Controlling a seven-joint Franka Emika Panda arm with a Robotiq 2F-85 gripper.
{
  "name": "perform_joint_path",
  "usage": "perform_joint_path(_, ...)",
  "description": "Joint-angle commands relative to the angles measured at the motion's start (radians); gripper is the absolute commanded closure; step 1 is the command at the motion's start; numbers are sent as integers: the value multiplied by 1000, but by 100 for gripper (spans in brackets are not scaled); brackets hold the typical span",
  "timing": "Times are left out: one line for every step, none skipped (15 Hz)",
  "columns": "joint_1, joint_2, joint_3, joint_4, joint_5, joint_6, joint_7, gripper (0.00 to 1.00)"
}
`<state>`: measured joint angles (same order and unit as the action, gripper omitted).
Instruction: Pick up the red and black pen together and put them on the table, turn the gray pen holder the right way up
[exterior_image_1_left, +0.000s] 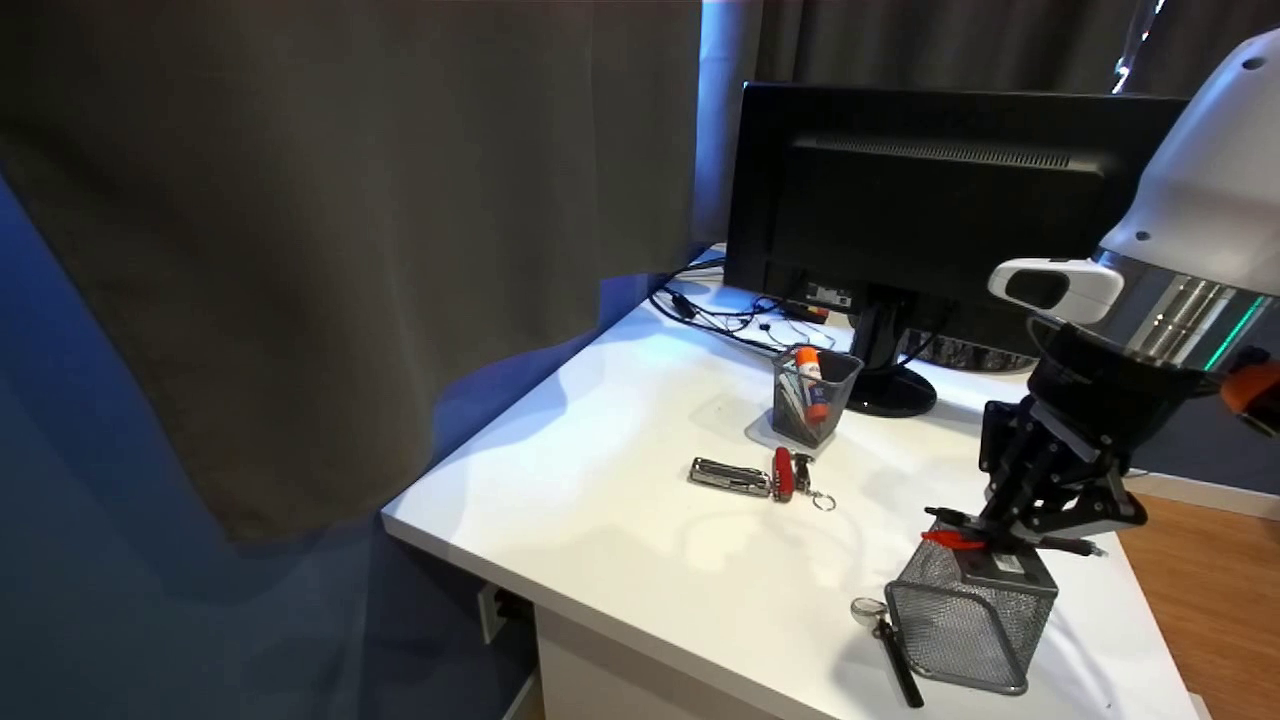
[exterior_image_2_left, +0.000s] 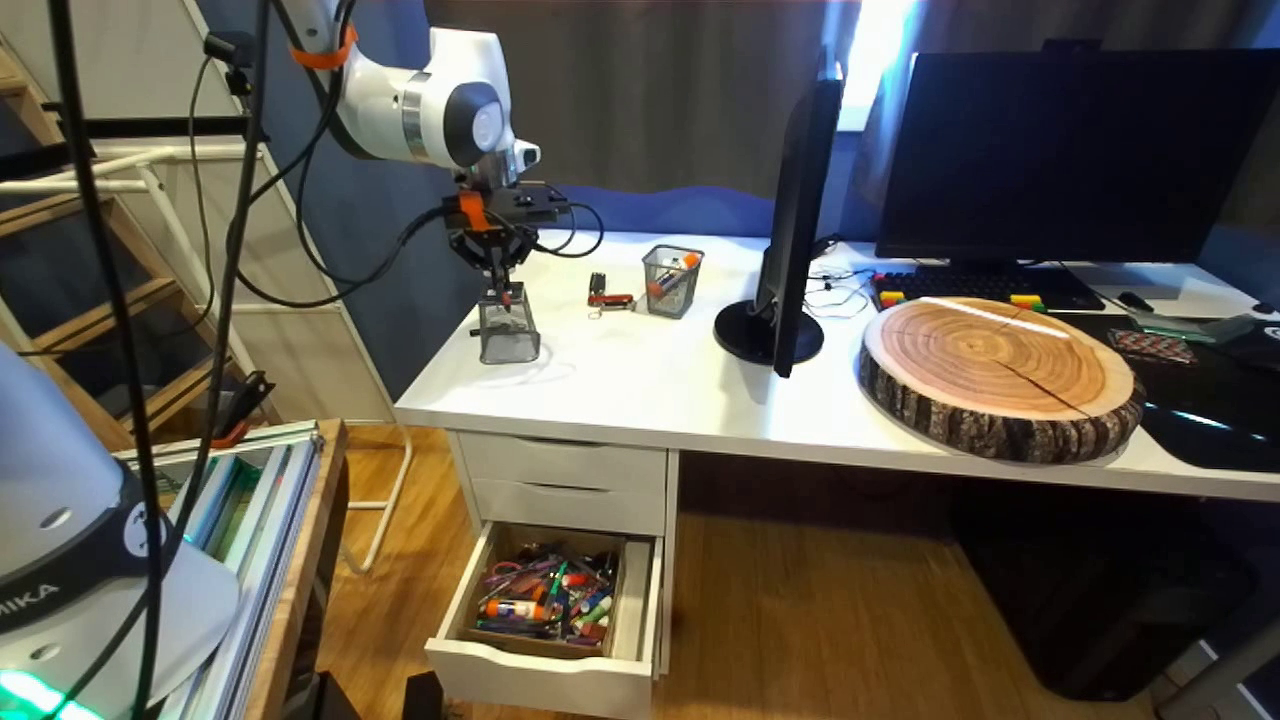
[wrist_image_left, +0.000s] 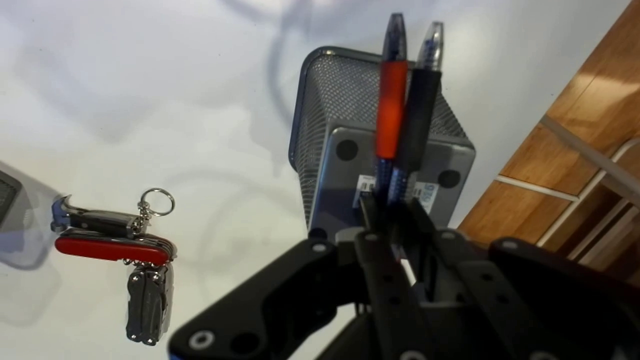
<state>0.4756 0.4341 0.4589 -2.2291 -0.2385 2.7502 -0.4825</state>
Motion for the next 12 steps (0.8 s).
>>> perform_joint_path(-8,-2,-1,21,-29,-9,22,96)
perform_joint_path(-10,-6,-1,23,-28,-10,22,96)
perform_joint_path(-11,-11,-1,25,-28,-17,21,96)
perform_joint_path(-14,-18,0,26,-27,-20,20,96)
perform_joint_path(-12,-29,-6,27,-32,-26,26,96)
perform_joint_path(-12,-44,-14,28,-37,-31,33,96)
perform_joint_path(-10,-55,-28,36,-42,-42,46,96)
perform_joint_path(-2,-73,-52,47,-62,-61,64,96)
perform_joint_path(-1,-82,-70,58,-78,-74,75,96)
perform_joint_path(-1,-90,-87,71,-98,-91,87,96)
perform_joint_path(-5,-96,-100,84,-114,-110,93,96)
perform_joint_path(-14,-98,-104,98,-118,-130,88,96)
